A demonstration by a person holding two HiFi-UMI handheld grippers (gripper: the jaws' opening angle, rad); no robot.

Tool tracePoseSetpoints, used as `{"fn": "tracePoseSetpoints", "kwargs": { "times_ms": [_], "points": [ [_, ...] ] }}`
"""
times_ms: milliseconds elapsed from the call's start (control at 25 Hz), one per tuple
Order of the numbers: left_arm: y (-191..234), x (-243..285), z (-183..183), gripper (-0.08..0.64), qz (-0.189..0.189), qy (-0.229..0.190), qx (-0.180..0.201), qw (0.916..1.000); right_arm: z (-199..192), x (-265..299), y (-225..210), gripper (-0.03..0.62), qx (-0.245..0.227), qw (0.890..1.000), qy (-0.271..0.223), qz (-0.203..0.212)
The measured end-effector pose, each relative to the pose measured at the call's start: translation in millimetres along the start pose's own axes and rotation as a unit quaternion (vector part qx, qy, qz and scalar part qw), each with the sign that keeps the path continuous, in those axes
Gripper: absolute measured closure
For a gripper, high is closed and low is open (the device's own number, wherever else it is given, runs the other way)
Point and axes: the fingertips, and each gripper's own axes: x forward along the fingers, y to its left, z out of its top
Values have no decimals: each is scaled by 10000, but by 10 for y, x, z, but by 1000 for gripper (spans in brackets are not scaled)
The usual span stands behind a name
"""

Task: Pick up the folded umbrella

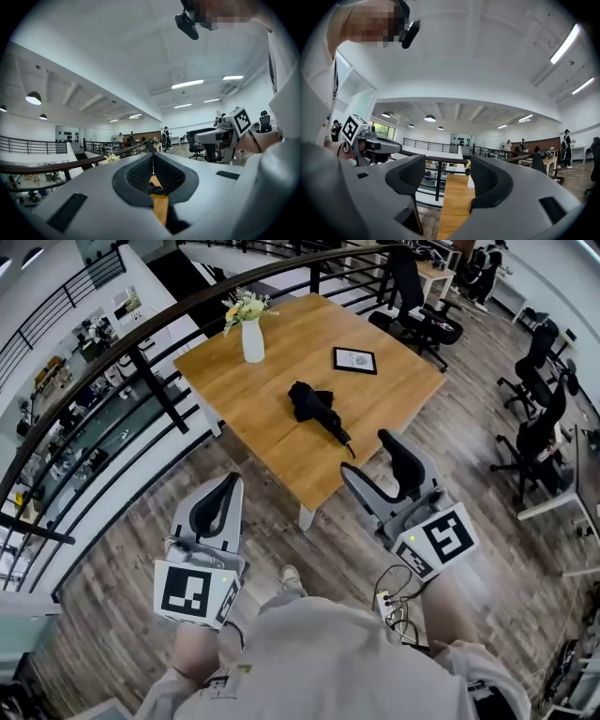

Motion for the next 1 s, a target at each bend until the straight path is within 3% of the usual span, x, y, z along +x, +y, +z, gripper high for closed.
{"fn": "tracePoseSetpoints", "kwargs": {
  "times_ms": [240,520,760,1000],
  "points": [
    [323,386,-242,540,-111,104,-110,9998,-504,601,-271,278,227,9974,688,-38],
    [389,845,-613,540,-90,551,-310,9980,-1053,938,-731,278,396,9904,1313,-158],
    [413,1364,-892,541,230,979,-387,9942,-1565,1337,-1199,278,770,9841,1585,211],
    [405,1954,-1380,541,486,1567,-909,9823,-2233,1807,-1701,278,907,9718,2079,647]
  ]
}}
